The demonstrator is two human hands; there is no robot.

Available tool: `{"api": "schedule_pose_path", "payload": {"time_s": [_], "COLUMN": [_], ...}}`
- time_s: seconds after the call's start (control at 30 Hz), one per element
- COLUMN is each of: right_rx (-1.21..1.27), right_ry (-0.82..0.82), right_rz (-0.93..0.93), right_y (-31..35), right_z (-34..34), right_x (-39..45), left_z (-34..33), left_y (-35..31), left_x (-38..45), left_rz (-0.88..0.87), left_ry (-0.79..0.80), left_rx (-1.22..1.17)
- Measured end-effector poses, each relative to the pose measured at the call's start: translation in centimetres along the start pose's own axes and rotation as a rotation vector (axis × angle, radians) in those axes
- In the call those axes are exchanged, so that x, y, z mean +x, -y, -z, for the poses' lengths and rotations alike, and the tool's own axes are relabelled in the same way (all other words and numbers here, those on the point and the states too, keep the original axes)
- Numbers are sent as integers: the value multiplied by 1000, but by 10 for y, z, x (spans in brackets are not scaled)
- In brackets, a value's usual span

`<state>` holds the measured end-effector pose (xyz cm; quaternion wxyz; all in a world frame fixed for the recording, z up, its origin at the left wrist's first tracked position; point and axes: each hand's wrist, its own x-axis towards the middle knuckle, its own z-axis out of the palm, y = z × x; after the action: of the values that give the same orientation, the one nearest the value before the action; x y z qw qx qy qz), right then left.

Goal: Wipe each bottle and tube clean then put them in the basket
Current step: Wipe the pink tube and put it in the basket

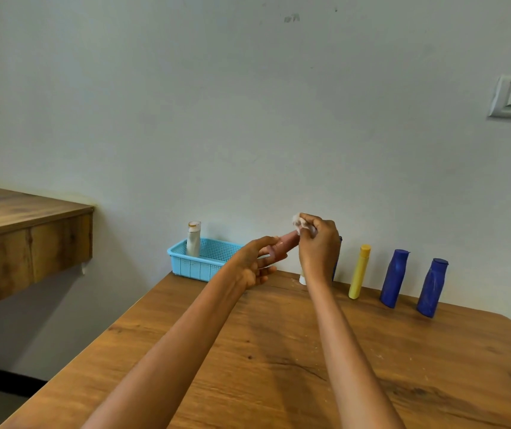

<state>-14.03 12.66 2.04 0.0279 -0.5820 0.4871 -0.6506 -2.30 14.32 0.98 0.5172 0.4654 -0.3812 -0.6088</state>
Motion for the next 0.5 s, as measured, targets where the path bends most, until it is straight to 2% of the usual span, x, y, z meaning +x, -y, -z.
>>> {"api": "schedule_pose_path", "payload": {"time_s": [0.17,0.3,0.5], "right_rx": [48,207,586], "right_ry": [164,324,180], "right_rz": [47,-103,-477], "right_y": [7,8,3], "right_z": [-11,-13,-10], "right_x": [-9,-12,-8], "left_z": [2,9,14], "left_y": [-1,0,-2], "left_x": [0,4,5], "left_rz": [64,94,76], "left_ry": [-2,-15,45], "left_rx": [-93,-136,-223]}}
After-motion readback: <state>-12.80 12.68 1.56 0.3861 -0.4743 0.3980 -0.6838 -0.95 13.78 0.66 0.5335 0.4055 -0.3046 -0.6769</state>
